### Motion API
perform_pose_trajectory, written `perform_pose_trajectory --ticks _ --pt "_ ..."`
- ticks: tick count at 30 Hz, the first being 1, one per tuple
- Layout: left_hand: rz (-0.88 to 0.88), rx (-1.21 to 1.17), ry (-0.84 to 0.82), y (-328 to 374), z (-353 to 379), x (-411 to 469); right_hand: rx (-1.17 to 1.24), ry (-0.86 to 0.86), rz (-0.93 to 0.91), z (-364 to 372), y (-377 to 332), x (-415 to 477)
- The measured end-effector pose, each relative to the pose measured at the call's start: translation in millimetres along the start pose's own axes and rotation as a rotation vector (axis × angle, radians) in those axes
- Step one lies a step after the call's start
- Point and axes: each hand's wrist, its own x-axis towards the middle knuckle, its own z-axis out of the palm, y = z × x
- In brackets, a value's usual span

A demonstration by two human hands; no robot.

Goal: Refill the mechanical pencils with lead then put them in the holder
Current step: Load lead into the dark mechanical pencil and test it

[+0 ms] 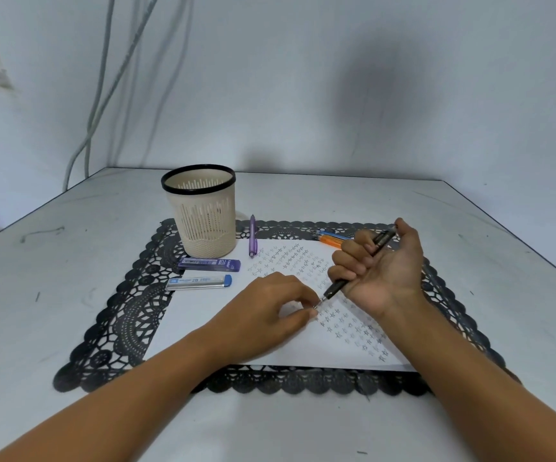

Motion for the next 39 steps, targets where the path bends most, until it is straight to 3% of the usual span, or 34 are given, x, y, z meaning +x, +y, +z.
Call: perform_pose_trajectory --ticks 3,9,15,18,23,28,39 --pt "-0.064 -0.018 0.053 -2.2 -3.5 0.6 -0.013 0.040 -0.025 2.1 -2.2 0.5" --pt "-0.161 -0.009 0.199 -5.3 -6.8 2.9 -0.315 0.202 -0.092 -0.9 -17.9 5.0" --pt "-0.212 0.084 0.278 -10.6 -6.8 3.9 -0.254 0.269 -0.176 -3.2 -23.4 6.9" --pt "-0.192 0.129 0.300 -10.4 -6.4 3.4 -0.318 0.217 -0.292 0.6 -27.3 5.8" --pt "-0.170 0.269 -0.001 -6.7 -2.0 -3.0 -0.810 -0.029 -0.418 3.9 -15.7 4.2" --pt "-0.165 0.420 -0.354 -6.9 4.8 -4.5 -1.405 -0.121 -0.460 8.0 6.8 17.2" --pt "-0.133 0.431 -0.383 -7.2 3.7 -3.0 -1.822 -0.287 -0.572 14.0 41.4 60.1"
